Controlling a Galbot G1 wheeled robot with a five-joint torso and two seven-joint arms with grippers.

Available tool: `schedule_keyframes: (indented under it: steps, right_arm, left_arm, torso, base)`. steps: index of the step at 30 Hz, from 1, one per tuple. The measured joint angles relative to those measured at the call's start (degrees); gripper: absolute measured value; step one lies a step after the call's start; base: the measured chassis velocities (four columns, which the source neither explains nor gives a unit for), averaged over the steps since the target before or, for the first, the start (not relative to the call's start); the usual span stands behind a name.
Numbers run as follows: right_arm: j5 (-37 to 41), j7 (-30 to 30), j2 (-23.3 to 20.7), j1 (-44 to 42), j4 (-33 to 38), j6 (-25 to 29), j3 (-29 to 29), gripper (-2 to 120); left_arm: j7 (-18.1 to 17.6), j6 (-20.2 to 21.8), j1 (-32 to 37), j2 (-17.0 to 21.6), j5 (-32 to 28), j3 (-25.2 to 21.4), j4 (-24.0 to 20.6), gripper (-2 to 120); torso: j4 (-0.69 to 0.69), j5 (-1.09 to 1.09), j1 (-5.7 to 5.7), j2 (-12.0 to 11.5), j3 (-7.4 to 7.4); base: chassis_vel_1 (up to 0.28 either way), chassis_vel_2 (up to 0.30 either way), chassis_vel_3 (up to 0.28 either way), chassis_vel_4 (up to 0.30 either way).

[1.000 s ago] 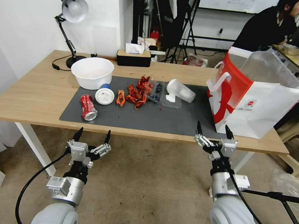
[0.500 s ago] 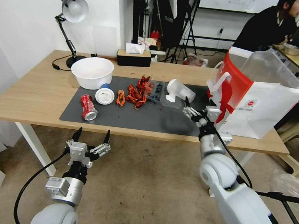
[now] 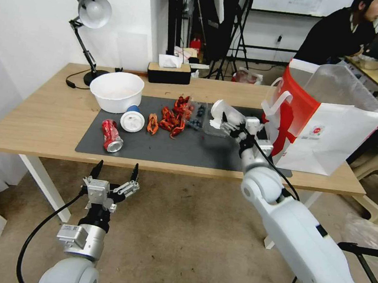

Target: Pick up the trash from the table and place it into the takeout bag.

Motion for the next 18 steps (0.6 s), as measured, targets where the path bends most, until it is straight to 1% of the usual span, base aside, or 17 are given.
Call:
schedule_keyframes:
  steps: [8, 14, 15, 16, 18]
  right_arm:
    - [-0.99, 0.0, 0.06, 5.24, -4.57, -4.59, -4.06, 100]
    - [-3.27, -0.4, -0.21, 6.89, -5.83, -7.42, -5.23, 100]
    - [-5.48, -0.89, -0.34, 7.22, -6.14, -8.79, -5.38, 100]
    - [-5.48, -0.89, -0.34, 7.22, -6.14, -8.79, -5.38, 100]
    - [-9.46, -1.65, -0.79, 7.72, -6.77, -10.68, -6.0, 100]
  left_arm:
    - [0.01, -0.13, -0.15, 0.34, -0.11, -0.06, 0.14, 100]
    - [0.01, -0.22, -0.35, 0.39, -0.15, 0.03, 0.58, 100]
    - [0.01, -0.26, -0.47, 0.43, -0.16, 0.08, 0.77, 100]
    - [0.01, -0.26, -0.47, 0.43, -0.16, 0.08, 0.77, 100]
    - [0.02, -0.28, -0.68, 0.55, -0.21, 0.13, 1.06, 100]
  torso:
    - [0.0, 0.0, 0.0, 0.0, -0.01]
    - [-0.01, 0.0, -0.01, 0.0, -0.01]
    - [0.0, 0.01, 0.0, 0.0, 0.0]
    - [0.0, 0.01, 0.0, 0.0, 0.0]
    - [-0.02, 0.01, -0.01, 0.0, 0.0]
  base:
    - [0.0, 0.0, 0.0, 0.0]
    - [0.0, 0.0, 0.0, 0.0]
    - [0.0, 0.0, 0.0, 0.0]
    - [0.0, 0.0, 0.0, 0.0]
    - [0.0, 0.0, 0.0, 0.0]
